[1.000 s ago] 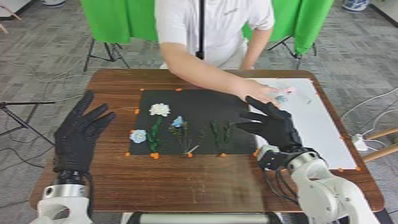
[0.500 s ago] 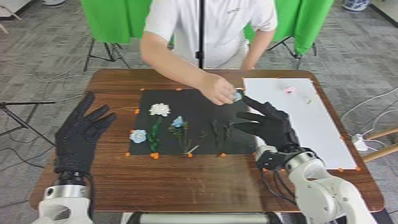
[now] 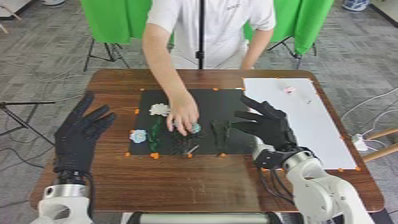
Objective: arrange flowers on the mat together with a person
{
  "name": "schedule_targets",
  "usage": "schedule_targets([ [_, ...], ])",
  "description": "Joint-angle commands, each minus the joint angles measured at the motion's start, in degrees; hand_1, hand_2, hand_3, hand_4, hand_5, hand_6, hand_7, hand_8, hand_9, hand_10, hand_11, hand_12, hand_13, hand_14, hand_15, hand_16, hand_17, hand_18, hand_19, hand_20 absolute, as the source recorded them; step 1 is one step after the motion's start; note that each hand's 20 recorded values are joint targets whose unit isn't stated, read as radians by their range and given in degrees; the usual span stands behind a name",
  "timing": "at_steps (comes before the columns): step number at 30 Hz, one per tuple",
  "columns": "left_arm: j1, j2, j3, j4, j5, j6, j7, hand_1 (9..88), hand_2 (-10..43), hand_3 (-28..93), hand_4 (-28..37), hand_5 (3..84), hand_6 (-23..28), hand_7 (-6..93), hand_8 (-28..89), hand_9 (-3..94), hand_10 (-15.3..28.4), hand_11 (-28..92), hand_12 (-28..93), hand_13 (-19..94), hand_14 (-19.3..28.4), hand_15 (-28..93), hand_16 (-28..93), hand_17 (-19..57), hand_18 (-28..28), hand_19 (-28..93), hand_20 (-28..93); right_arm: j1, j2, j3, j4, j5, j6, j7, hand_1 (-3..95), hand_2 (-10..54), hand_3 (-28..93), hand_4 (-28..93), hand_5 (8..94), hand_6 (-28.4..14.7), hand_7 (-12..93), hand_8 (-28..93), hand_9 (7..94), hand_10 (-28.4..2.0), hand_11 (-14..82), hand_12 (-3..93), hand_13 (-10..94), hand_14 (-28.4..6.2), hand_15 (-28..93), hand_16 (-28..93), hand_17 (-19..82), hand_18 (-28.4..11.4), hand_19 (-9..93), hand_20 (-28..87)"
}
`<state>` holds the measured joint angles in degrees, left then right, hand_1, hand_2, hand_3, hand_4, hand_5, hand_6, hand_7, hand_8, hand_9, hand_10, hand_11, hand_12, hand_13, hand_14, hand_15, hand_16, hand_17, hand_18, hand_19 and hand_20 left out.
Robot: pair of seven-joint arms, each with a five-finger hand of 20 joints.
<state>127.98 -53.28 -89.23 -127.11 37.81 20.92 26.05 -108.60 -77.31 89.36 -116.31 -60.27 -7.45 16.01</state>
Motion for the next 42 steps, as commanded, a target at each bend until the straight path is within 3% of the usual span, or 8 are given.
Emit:
schedule_targets([
  [1, 0.45, -4.69, -4.47, -2.41, 0.45, -8.58, -9.15, 17.9, 10.8, 75, -28.3, 30.7, 5.0, 8.1, -9, 33.4, 19.4, 20, 10, 27, 26.3, 44, -8, -4.3, 28.4, 65, -1, -0.01, -1.26, -0.42, 0.2, -0.37, -0.64, 0.11, 5.6, 16.6, 82, -28, 39.7, 3.2, 11, -13, 46.9, -17.2, 8.9, 11.2, 39, -22.3, 29, 14, 2, -19.9, 46, 18],
  [2, 0.12, -5.27, -4.84, -2.58, 1.57, -9.01, -10.91, 18.1, 11.0, 75, -28.3, 30.5, 4.9, 8.0, -9, 33.2, 19.5, 20, 10, 27, 26.3, 44, -8, -4.1, 28.4, 65, -2, -0.05, -1.32, -0.46, 0.17, -0.39, -0.49, 0.16, 5.7, 16.6, 82, -28, 39.7, 3.2, 11, -13, 46.9, -17.2, 8.9, 11.2, 39, -22.3, 29, 14, 2, -19.9, 46, 18],
  [4, -0.03, -5.43, -4.7, -2.65, 1.82, -9.08, -11.3, 18.5, 11.1, 74, -28.3, 30.4, 5.0, 7.5, -8, 32.9, 19.7, 20, 10, 26, 26.5, 44, -9, -3.7, 28.4, 69, -13, -0.08, -1.43, -0.46, 0.21, -0.47, -0.85, 0.19, 5.7, 16.6, 82, -28, 39.7, 3.2, 11, -13, 46.9, -17.2, 8.9, 11.2, 39, -22.3, 29, 14, 2, -19.9, 46, 18],
  [12, 0.2, -5.95, -4.7, -2.27, 0.76, -8.14, -10.81, 19.1, 11.2, 74, -28.3, 30.0, 5.2, 7.4, -8, 32.6, 20.1, 20, 10, 26, 27.3, 45, -9, -2.4, 28.4, 74, -28, -0.01, -1.52, -0.51, 0.25, -0.49, -0.52, 0.28, 5.6, 16.6, 82, -28, 39.7, 3.2, 11, -13, 46.9, -17.2, 8.9, 11.3, 39, -22.3, 29, 14, 2, -19.9, 46, 18],
  [15, 0.29, -5.8, -4.12, -2.02, 0.23, -6.15, -9.81, 19.2, 11.2, 74, -28.3, 30.0, 5.2, 7.3, -8, 32.7, 20.2, 20, 10, 26, 27.4, 45, -9, -2.3, 28.4, 74, -28, -0.12, -1.5, -0.5, 0.16, -0.65, -0.39, 0.26, 5.6, 16.6, 82, -28, 39.7, 3.2, 11, -13, 46.9, -17.2, 9.0, 11.3, 39, -22.3, 29, 14, 3, -20.0, 46, 18],
  [24, 0.94, -6.29, -4.99, -1.7, 0.34, -6.26, -8.68, 19.1, 11.1, 74, -28.3, 30.4, 5.5, 7.6, -8, 32.9, 20.3, 21, 10, 26, 27.5, 46, -9, -3.5, 28.4, 73, -28, 0.33, -0.79, -0.17, -0.32, -2.36, 1.45, -0.88, 6.6, 15.8, 82, -28, 39.8, 3.1, 11, -13, 47.3, -17.4, 9.4, 11.3, 40, -22.2, 31, 14, 4, -20.2, 49, 19],
  [30, 1.56, -6.17, -5.78, -1.69, 2.11, -5.84, -10.03, 19.1, 11.1, 74, -28.3, 30.3, 5.4, 7.7, -9, 32.9, 20.3, 21, 10, 26, 27.3, 46, -9, -3.6, 28.4, 73, -28, 1.49, 2.37, 1.68, -0.83, -5.37, 6.84, -1.79, 9.2, 13.7, 84, -28, 40.4, 2.5, 12, -13, 47.9, -17.9, 10.2, 11.4, 42, -22.2, 35, 13, 6, -20.9, 53, 20],
  [42, 2.32, -5.03, -5.04, -1.77, 0.93, -4.82, -8.55, 19.0, 11.1, 74, -28.3, 30.3, 5.4, 7.6, -9, 32.9, 20.3, 21, 10, 26, 27.4, 46, -9, -3.9, 28.4, 73, -28, 5.07, 11.72, 4.4, 0.38, -17.12, 22.83, 1.73, 16.1, 8.6, 86, -28, 41.8, 1.9, 13, -14, 48.0, -18.6, 11.5, 11.4, 47, -21.0, 45, 10, 10, -22.1, 62, 21],
])
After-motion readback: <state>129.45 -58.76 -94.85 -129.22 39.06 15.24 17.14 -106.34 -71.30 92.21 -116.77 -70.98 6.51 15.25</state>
